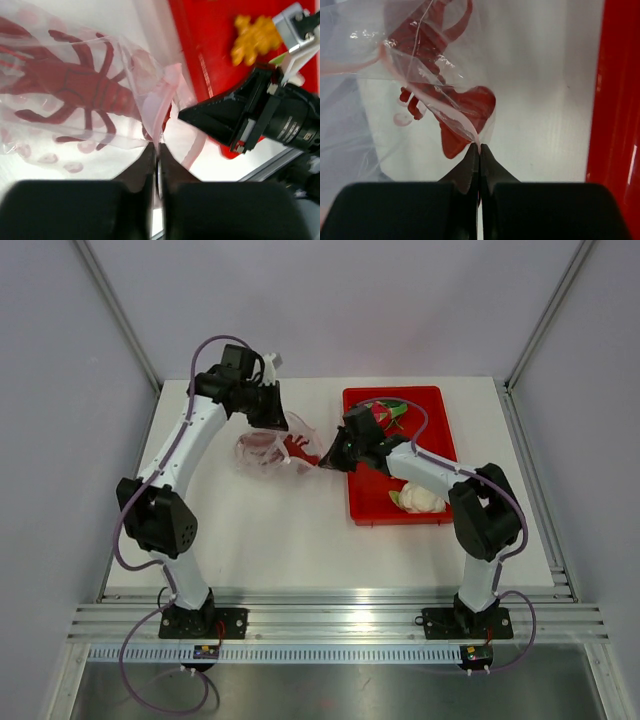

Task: Place the food in the zip-top bag and seal the zipper
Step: Adjust the zipper food storage bag at the center of the board.

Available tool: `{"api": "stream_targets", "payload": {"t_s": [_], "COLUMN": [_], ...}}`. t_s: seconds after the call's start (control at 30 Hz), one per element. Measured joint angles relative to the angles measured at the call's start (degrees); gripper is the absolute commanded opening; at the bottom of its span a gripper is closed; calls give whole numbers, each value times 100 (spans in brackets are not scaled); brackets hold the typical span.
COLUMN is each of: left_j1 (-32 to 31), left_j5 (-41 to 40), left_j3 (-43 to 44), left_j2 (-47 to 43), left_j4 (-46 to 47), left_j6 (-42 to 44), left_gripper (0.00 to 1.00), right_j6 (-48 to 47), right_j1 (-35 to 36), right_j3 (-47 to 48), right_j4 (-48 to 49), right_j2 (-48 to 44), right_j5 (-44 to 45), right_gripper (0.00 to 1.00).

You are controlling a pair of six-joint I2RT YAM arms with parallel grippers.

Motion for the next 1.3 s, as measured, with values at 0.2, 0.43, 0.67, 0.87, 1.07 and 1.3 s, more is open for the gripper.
{"api": "stream_targets", "payload": {"t_s": [0.2, 0.43, 0.67, 0.87, 1.07, 1.3], "left_j1": [-535, -1410, -1862, -1832, -1788, -1731], "left_j5": [-778, -2210, -3136, -3587, -3449, -3348], "left_j3": [-142, -144, -448, -573, -564, -564], "left_j2": [59, -374, -415, -356, -343, -332], "left_j4": [-205, -201, -116, -142, -72, -42], "left_j6": [210, 415, 433, 446, 337, 28], "left_gripper": [56, 73, 43, 0, 0, 0], "right_j6": [63, 33, 17, -26, -343, -1215], "right_j1": [0, 0, 0, -11, -302, -457], "right_j3": [-317, -302, -293, -289, 31, 376], "right_j4": [-136, -133, -109, -120, -717, -1681], "right_j2": [79, -387, -474, -474, -474, -1134], "right_j5": [61, 153, 153, 197, 232, 1294], "right_gripper": [0, 0, 0, 0, 74, 81]}}
